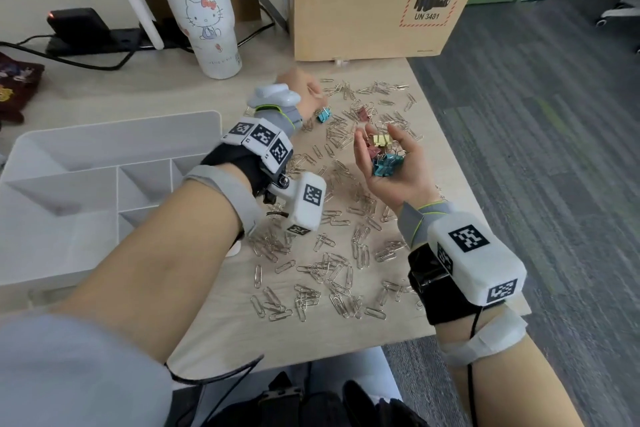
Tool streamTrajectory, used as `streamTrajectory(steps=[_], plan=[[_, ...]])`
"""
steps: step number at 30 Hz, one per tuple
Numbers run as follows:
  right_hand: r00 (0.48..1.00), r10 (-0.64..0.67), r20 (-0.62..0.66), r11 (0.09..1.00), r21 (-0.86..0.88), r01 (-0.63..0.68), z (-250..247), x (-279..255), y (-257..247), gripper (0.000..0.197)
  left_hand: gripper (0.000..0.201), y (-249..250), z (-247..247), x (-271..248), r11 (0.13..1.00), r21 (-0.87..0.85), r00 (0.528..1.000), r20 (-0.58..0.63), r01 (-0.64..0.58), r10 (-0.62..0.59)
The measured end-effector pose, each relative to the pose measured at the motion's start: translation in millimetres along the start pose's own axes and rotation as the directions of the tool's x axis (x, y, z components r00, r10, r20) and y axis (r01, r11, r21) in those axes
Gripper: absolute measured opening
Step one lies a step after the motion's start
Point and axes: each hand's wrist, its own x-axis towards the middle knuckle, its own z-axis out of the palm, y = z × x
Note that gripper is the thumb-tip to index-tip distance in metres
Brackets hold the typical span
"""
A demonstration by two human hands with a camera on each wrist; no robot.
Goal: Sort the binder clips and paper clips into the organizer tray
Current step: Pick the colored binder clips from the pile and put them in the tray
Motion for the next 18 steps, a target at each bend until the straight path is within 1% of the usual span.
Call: streamTrajectory(steps=[1, 4, 10, 14, 16, 18], plan=[[1.0, 0.0, -0.001, 1.0, 0.002, 0.0, 0, -1, 0, 0.02, 0.017, -2, 2, 0, 1.0, 0.016, 1.0, 0.011, -0.002, 0.002], [1.0, -0.006, -0.009, 1.0, 0.004, 0.006, 0, 0, 0, 0.021, 0.014, -6, 8, 2, 0.997, 0.074, 1.0, 0.005, 0.008, -0.008], [1.0, -0.012, -0.016, 0.999, 0.03, 0.012, -1, 2, -4, 0.023, 0.014, -7, 11, 1, 0.998, 0.051, 0.999, -0.027, 0.023, -0.022], [1.0, -0.019, -0.017, 1.0, 0.023, 0.02, 0, 1, -2, 0.026, 0.02, 4, 6, -3, 0.996, -0.093, 0.999, -0.051, 0.0, -0.005], [1.0, -0.022, -0.017, 1.0, 0.016, 0.022, 1, -1, -1, 0.026, 0.021, 15, 2, -10, 0.974, -0.218, 0.998, -0.03, -0.062, 0.057], [1.0, -0.02, -0.016, 1.0, 0.005, 0.02, 3, -2, 2, 0.026, 0.019, 27, -3, -22, 0.942, -0.304, 0.987, 0.023, -0.142, 0.156]])
